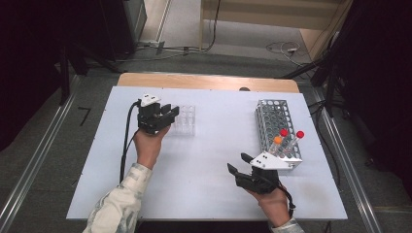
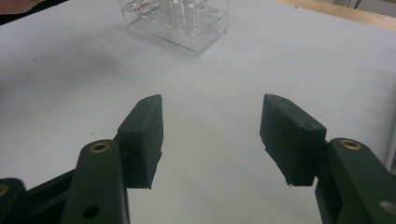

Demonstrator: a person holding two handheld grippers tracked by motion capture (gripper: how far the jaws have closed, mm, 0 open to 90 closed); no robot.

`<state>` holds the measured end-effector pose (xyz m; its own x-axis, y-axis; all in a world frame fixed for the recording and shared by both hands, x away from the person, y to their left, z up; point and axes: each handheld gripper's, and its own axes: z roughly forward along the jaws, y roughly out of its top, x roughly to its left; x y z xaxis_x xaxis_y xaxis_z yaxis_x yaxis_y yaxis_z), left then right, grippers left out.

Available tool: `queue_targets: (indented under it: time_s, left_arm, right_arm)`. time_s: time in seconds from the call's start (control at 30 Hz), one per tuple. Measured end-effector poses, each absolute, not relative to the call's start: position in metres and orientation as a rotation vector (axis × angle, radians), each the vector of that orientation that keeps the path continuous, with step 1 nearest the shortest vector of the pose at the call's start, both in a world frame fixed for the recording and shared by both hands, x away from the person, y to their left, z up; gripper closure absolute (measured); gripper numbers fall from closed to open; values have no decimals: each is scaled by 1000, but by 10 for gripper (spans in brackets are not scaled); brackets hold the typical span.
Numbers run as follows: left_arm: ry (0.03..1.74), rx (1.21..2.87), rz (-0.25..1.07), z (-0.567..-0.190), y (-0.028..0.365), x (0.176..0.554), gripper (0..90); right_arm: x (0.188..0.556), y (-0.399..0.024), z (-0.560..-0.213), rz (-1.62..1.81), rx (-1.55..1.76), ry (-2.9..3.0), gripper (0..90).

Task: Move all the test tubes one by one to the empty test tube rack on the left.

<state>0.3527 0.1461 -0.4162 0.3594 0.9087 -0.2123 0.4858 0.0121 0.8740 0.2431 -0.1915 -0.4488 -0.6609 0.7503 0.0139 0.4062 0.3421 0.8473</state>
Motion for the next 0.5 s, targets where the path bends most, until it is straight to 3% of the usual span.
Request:
queue_targets:
  time_s: [0.1,0.5]
  left_arm:
    - [1262,1626,531,-413,147,347,588]
    - [1307,1599,562,-421,154,321,284]
  right_arm:
    - [242,-194,-448,1246,1019,2224,378]
    - [238,-224,-442,1233,1076,2155,378]
